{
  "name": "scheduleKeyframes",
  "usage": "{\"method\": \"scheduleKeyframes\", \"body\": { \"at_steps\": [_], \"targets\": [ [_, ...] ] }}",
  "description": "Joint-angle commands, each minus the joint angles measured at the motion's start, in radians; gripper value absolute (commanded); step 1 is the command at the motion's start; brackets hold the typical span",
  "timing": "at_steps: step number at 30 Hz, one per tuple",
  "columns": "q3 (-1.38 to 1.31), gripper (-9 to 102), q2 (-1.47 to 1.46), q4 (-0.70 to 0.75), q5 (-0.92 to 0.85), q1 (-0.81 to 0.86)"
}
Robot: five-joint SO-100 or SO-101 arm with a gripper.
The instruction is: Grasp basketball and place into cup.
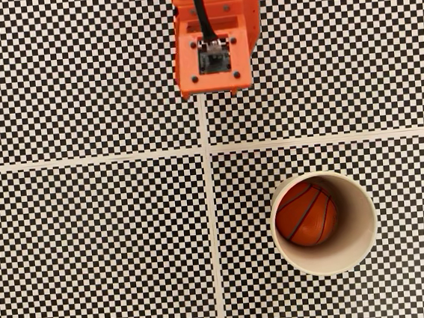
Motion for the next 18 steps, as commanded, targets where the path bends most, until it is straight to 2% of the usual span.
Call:
{"method": "scheduleKeyframes", "body": {
  "at_steps": [1, 8, 18],
  "targets": [
    [0.035, 12, 0.009, 0.069, 0.011, 0.021],
    [0.035, 0, 0.009, 0.170, 0.032, 0.063],
    [0.035, 0, 0.009, 0.301, 0.011, 0.069]
  ]
}}
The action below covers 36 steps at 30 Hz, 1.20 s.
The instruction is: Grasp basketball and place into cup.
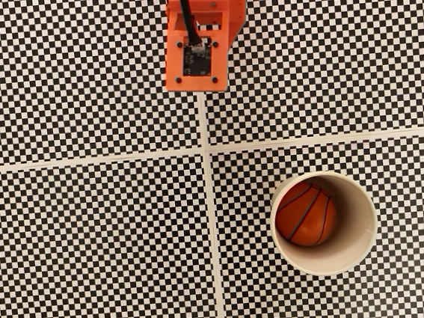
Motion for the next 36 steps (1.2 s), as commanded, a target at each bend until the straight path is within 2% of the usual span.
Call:
{"method": "scheduleKeyframes", "body": {
  "at_steps": [1, 36],
  "targets": [
    [0.035, 0, 0.009, 0.014, 0.000, -0.021],
    [0.035, 0, 0.011, 0.018, 0.021, -0.041]
  ]
}}
